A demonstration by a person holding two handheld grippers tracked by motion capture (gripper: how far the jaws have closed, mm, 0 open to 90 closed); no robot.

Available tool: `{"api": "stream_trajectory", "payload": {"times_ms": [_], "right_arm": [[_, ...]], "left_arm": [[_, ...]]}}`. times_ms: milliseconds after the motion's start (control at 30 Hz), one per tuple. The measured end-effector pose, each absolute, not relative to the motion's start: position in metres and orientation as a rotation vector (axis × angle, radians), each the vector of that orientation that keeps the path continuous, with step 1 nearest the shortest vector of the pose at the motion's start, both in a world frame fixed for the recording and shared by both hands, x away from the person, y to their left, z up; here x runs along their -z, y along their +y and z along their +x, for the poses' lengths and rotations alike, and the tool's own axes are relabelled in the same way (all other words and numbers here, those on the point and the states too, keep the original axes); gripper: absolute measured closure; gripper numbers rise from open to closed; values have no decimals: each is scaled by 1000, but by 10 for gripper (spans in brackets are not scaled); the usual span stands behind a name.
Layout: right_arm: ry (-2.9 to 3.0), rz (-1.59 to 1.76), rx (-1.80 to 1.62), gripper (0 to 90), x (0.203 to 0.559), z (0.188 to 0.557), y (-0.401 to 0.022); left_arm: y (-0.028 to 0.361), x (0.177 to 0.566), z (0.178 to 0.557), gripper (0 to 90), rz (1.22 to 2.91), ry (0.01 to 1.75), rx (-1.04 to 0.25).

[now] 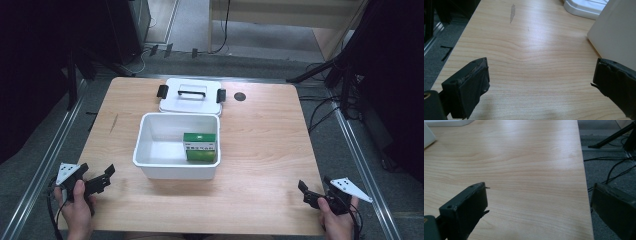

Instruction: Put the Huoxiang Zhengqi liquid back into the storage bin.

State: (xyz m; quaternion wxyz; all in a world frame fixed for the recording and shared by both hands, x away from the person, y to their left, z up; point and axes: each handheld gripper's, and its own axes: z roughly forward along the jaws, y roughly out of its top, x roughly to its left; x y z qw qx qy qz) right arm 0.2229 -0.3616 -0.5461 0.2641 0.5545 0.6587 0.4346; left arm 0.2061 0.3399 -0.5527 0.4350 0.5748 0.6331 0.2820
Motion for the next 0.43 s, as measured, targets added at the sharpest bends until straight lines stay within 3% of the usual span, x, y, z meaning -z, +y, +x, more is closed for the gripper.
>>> {"api": "stream_trajectory", "payload": {"times_ms": [433], "right_arm": [[1765, 1507, -1192, 43, 546, 220, -361]], "left_arm": [[340, 553, 207, 13, 1438, 1580, -694]]}}
